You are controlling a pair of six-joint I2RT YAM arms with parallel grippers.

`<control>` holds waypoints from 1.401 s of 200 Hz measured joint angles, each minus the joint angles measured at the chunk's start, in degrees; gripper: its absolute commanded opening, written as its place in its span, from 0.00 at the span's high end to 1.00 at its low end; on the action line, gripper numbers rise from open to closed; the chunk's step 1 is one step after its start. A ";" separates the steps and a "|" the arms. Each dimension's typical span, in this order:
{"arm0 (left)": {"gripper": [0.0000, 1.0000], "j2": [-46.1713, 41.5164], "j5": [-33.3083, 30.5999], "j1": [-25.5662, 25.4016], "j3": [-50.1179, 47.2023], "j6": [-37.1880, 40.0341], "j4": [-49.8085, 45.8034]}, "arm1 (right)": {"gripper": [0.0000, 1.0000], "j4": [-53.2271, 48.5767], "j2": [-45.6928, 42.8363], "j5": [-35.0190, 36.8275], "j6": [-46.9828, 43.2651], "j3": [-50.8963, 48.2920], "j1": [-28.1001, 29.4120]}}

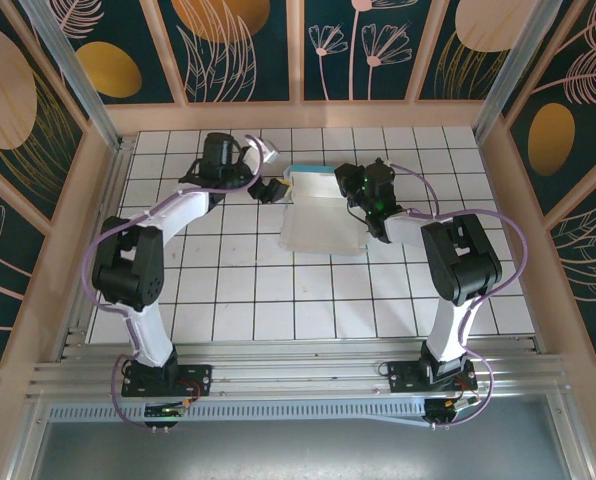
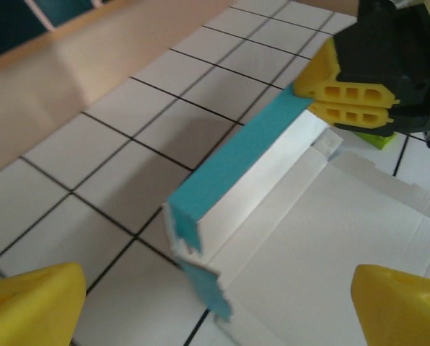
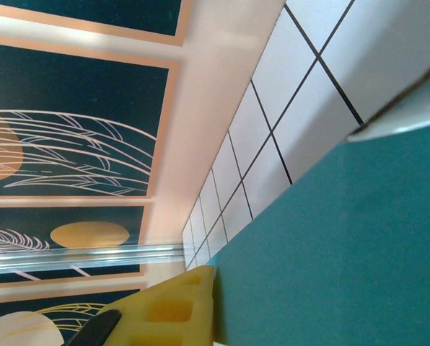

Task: Fold the paper box

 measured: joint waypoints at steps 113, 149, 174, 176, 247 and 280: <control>0.25 16.90 -1.05 2.27 15.89 7.10 -9.90 | 0.88 -0.83 -0.31 0.00 -0.04 0.04 0.02; 0.31 19.71 0.68 1.90 19.78 8.39 -12.98 | 0.88 -1.03 -0.31 0.02 -0.04 0.15 0.02; 0.33 21.27 2.43 1.29 21.97 8.85 -14.80 | 0.88 -1.46 -0.31 0.04 -0.07 0.37 0.00; 0.34 21.38 2.62 1.18 22.10 8.87 -14.99 | 0.88 -1.49 -0.31 0.04 -0.07 0.39 0.00; 0.42 22.99 3.43 -0.72 24.50 8.33 -16.31 | 0.88 -1.84 -0.31 0.28 -0.44 0.63 0.00; 0.31 23.32 3.45 -1.05 24.61 6.43 -16.09 | 0.88 -1.86 -0.31 0.48 -0.44 0.63 0.00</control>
